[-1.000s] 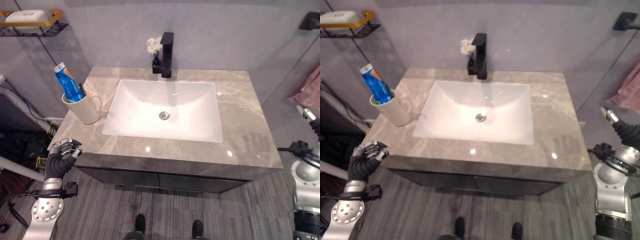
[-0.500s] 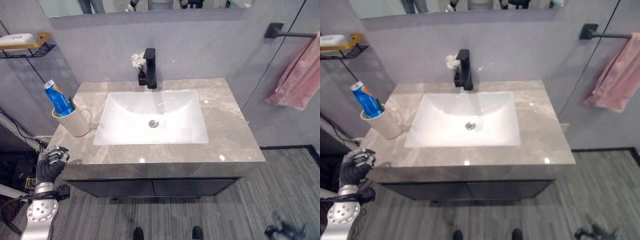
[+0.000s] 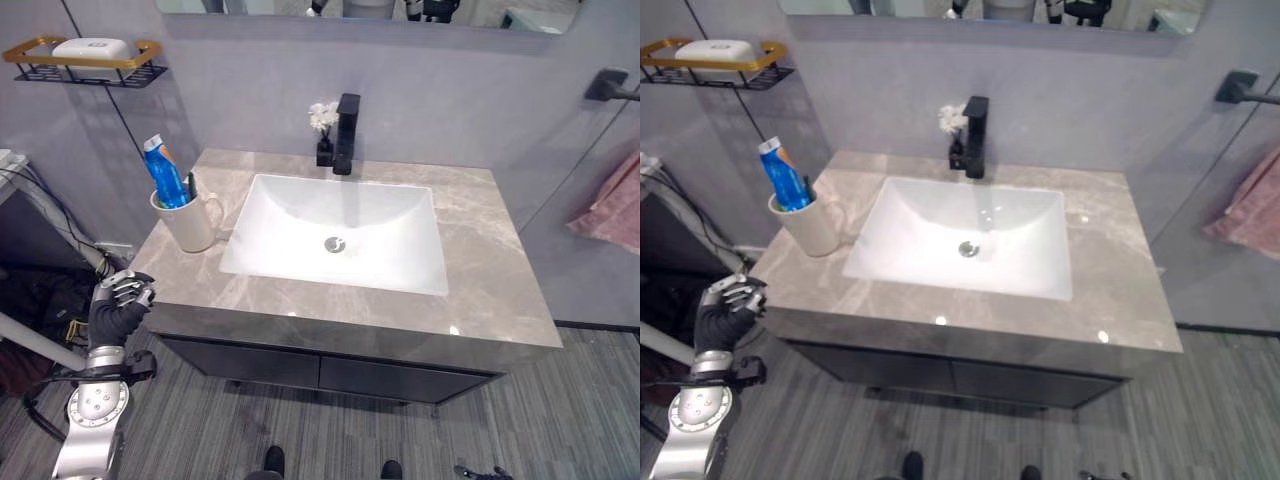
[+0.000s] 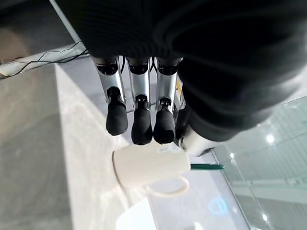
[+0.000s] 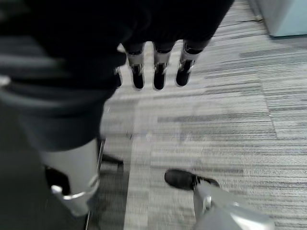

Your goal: Put brush and paste in cup on sink, flatten towel.

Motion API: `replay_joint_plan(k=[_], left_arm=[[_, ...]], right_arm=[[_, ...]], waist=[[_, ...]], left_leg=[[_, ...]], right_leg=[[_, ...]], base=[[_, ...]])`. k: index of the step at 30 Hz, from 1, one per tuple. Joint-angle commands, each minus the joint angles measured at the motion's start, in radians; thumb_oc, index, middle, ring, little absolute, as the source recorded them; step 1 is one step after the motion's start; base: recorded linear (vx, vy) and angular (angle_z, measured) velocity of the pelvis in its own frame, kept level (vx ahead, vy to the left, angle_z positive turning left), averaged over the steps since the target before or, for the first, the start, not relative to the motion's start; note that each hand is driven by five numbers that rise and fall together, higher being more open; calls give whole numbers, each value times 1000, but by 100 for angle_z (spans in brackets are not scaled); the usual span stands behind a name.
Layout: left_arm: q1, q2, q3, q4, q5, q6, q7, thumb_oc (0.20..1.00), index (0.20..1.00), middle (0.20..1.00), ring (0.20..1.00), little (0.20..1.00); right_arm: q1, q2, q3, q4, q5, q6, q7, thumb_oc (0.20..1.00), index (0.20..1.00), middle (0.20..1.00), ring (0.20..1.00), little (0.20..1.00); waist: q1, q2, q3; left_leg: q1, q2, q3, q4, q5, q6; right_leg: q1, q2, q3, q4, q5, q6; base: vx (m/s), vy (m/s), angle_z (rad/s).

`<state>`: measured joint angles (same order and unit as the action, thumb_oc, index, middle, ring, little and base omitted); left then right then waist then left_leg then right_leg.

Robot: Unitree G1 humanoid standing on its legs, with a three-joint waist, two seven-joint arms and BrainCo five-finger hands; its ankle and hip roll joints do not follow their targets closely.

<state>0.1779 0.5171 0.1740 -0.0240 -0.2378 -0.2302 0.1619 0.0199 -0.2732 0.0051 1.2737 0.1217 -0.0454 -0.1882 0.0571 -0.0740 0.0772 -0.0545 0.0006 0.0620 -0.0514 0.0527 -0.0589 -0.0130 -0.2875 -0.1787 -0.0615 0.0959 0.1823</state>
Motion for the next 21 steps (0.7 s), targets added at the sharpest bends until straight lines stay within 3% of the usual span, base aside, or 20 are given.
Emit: replay_joint_plan(k=[1,2,3,4,5,7,8,9,12,13,14,16,20,21], left_arm=[[-65,104,-6,-104,-21,-44,-50,200,200,200,200,200],[-78,109,-23,-104,-15,-44,-55,200,200,200,200,200],[-89,109,-37,-104,-17,-46,-59,200,200,200,200,200],[-107,107,-62,-104,-26,-47,-70,200,200,200,200,200],[-124,96,-81,-103,-34,-49,-82,200,200,200,200,200],[-144,73,-103,-98,-72,-47,-97,200,200,200,200,200],[-144,73,-103,-98,-73,-48,-98,200,200,200,200,200],[-149,68,-114,-104,-105,-45,-109,200,200,200,200,200],[-161,60,-135,-98,-150,-40,-127,200,200,200,200,200],[-169,52,-156,-92,-164,-33,-136,200,200,200,200,200],[-169,52,-156,-92,-164,-33,-136,200,200,200,200,200],[-180,32,-184,-91,-165,-33,-154,200,200,200,200,200],[-196,32,-211,-95,-199,-27,-170,200,200,200,200,200],[-230,40,-242,-98,-212,-25,-182,200,200,200,200,200]], right_arm=[[-25,6,53,-7,-44,9,15,1000,1000,1000,1000,1000],[-21,7,62,-3,-47,6,17,1000,1000,1000,1000,1000],[-20,8,73,-2,-49,7,21,1000,1000,1000,1000,1000],[-19,7,85,1,-45,3,25,1000,1000,1000,1000,1000],[-22,7,96,8,-42,1,28,1000,1000,1000,1000,1000],[-32,13,112,10,-51,1,26,1000,1000,1000,1000,1000],[-32,13,112,10,-51,1,26,1000,1000,1000,1000,1000],[-44,21,135,5,-76,2,34,1000,1000,1000,1000,1000],[-55,25,182,7,-110,7,49,1000,1000,1000,1000,1000],[-47,28,189,17,-103,9,55,1000,1000,1000,1000,1000],[-47,28,189,17,-103,9,55,1000,1000,1000,1000,1000],[-46,30,193,34,-93,11,60,1000,1000,1000,1000,1000],[-40,27,200,47,-108,17,55,1000,1000,1000,1000,1000],[-18,27,186,52,-107,19,51,1000,1000,1000,1000,1000]], waist=[[-22,-9,35],[-29,-1,37],[-38,7,34],[-54,18,23],[-57,19,20],[-50,13,27],[-52,15,28],[-52,13,35],[-66,11,48],[-73,-1,45],[-73,-1,46],[-74,-11,29],[-72,-3,22],[-76,2,21]], left_leg=[[-45,-69,-84,160,-143,71],[-44,-76,-103,170,-152,77],[-41,-81,-121,173,-155,82],[-33,-85,-148,158,-148,87],[-28,-92,-163,141,-138,87],[-14,-108,-166,134,-142,85],[-12,-108,-169,133,-142,85],[10,-106,-167,117,-145,84],[40,-112,-195,128,-163,84],[59,-127,-232,134,-176,86],[60,-127,-232,134,-176,86],[74,-128,-258,118,-181,83],[58,-119,-268,114,-170,69],[33,-98,-245,110,-156,49]], right_leg=[[-85,-37,169,204,157,17],[-83,-4,213,229,132,9],[-88,45,259,243,78,-4],[-99,121,315,243,-15,-23],[-125,158,327,222,-45,-28],[-136,143,249,178,-12,-30],[-133,143,246,174,-11,-30],[-185,150,190,95,29,-21],[-225,177,215,47,60,-14],[-210,202,285,59,58,-13],[-209,202,284,59,58,-13],[-181,223,347,28,84,-11],[-170,219,325,10,83,-18],[-160,202,279,4,64,-29]], base=[[8,147,48],[46,153,47],[124,179,51],[147,190,74],[153,134,101],[89,14,63],[105,-43,33],[129,-33,32],[143,-27,38],[158,-33,31],[125,-67,37],[112,-107,64],[37,-91,28],[-32,-54,58]])
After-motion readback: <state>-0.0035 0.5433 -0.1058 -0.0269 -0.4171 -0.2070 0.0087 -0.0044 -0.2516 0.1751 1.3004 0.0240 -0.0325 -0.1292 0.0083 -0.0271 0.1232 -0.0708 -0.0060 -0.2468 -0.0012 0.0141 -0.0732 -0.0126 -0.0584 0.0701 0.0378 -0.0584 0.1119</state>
